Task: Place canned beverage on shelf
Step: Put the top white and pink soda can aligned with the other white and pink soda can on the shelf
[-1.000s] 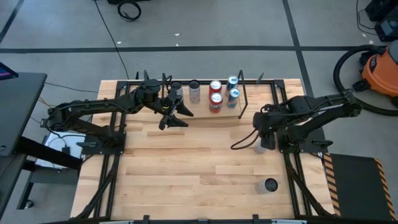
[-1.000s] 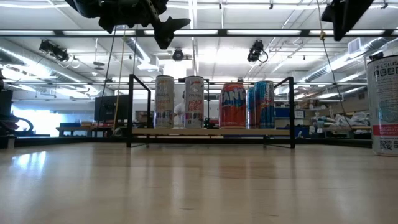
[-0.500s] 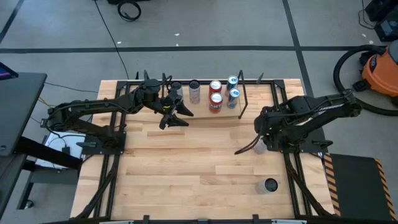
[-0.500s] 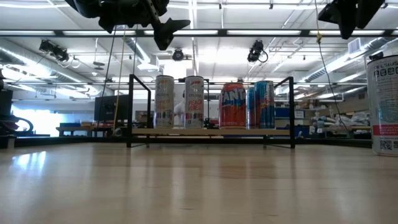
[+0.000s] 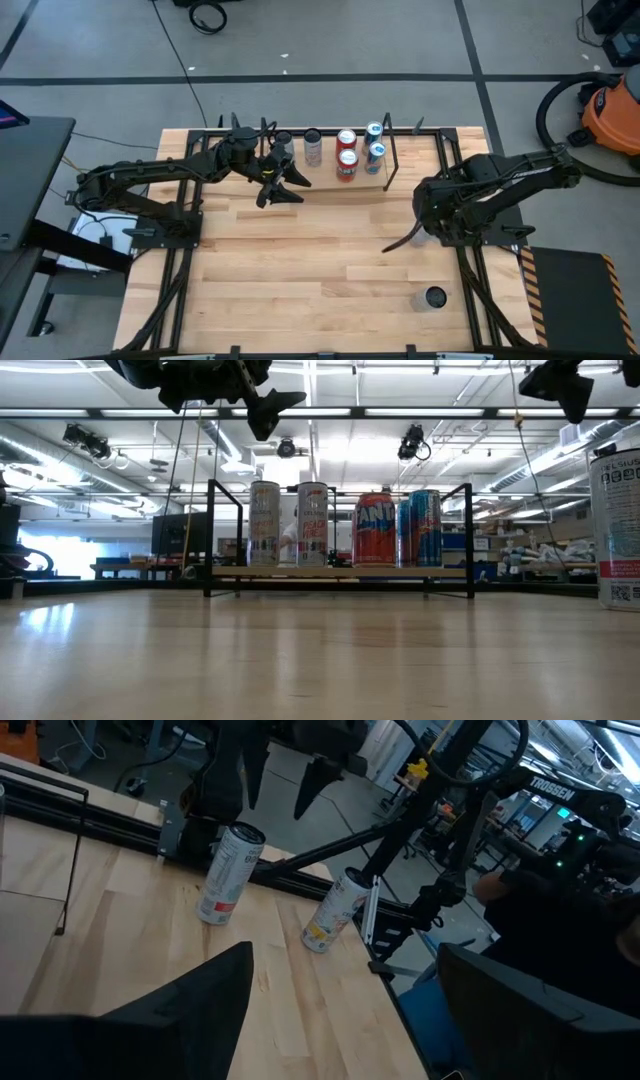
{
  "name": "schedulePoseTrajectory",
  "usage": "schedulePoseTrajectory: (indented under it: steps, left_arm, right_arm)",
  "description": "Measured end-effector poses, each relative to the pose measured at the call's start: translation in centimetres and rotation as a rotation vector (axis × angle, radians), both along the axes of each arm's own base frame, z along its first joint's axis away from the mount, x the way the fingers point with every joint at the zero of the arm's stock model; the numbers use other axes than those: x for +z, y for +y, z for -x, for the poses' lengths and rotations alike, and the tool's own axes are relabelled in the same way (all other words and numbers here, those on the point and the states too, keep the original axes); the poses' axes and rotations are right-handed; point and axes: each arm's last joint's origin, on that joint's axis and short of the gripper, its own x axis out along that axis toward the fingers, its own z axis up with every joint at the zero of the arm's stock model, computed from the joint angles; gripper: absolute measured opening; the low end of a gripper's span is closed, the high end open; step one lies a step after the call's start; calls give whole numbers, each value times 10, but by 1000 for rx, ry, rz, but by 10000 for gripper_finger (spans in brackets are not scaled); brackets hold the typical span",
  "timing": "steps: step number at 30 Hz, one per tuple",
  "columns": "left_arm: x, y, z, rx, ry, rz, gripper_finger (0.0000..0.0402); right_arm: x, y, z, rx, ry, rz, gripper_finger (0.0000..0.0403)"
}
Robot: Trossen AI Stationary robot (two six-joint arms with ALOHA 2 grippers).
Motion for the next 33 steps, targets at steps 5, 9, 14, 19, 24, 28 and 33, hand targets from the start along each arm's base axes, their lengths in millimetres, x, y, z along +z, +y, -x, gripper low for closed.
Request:
schedulePoseTrajectory:
  steps: [5,9,14,19,24,28,33]
  left_arm:
    - [0,0,0,0,0,-1,316]
    - [0,0,0,0,0,-1,316]
    - [0,0,0,0,-1,-2,316]
    - [0,0,0,0,-1,-2,316]
    - [0,0,0,0,-1,-2,316]
    - [0,0,0,0,-1,-2,316]
    - [0,0,0,0,-1,-2,316]
  right_arm:
    - [0,-1,-1,102,-26,52,354]
    - [1,0,-4,101,-58,47,374]
    - [2,0,-8,147,-111,77,380]
    - [3,-1,-12,192,-168,139,380]
    - [6,1,-19,185,-247,137,380]
    - [12,3,-31,152,-388,108,380]
    - [14,6,-34,25,-398,0,380]
